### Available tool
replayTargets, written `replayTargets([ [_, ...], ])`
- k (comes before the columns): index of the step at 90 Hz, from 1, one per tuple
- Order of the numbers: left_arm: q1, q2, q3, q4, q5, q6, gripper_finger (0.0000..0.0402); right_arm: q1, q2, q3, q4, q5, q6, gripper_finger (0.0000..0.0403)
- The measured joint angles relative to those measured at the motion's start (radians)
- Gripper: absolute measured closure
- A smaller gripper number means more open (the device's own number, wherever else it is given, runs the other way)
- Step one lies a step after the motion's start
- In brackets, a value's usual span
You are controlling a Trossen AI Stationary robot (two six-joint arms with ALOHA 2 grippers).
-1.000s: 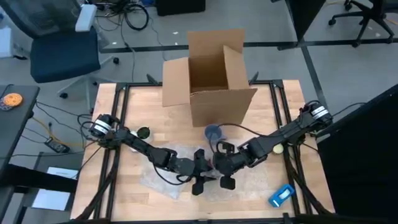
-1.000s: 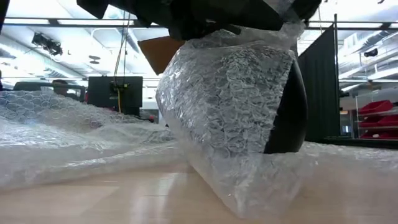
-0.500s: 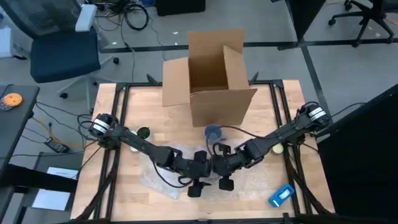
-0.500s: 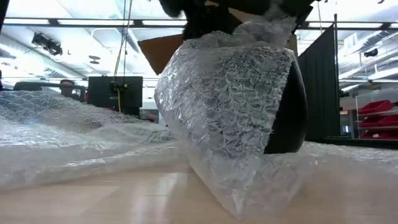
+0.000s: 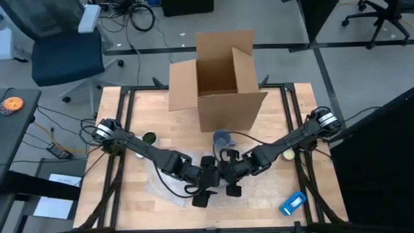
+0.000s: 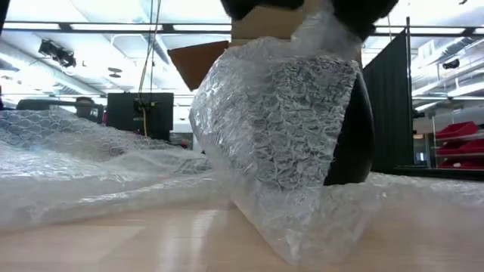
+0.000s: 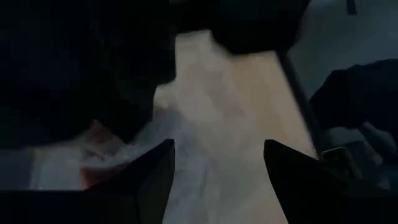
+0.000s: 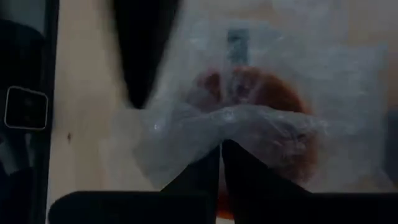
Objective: Wrap mug
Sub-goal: Wrap the black mug with the top bubble wrap
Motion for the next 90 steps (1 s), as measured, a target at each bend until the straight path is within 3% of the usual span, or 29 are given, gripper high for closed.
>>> replayTargets([
  [16,-0.05,0.0,-0.034,0.034,-0.185,-0.001,0.0174,-0.016,0.032,0.0,-0.01,-0.022,-0.004,0.0403],
  [26,-0.062,0.001,-0.106,0.166,-0.276,-0.02,0.0174,-0.02,0.036,0.0,-0.011,-0.033,-0.004,0.0403],
  [44,-0.02,0.005,-0.25,0.357,-0.216,-0.132,0.0174,-0.021,0.036,0.0,-0.008,-0.036,-0.001,0.0403],
  [62,0.005,0.005,-0.353,0.506,-0.103,-0.152,0.0174,-0.027,0.036,0.0,-0.008,-0.037,0.004,0.0403],
  [90,0.042,0.003,-0.399,0.533,-0.138,-0.258,0.0174,-0.025,0.016,0.0,-0.018,-0.061,0.017,0.0403],
])
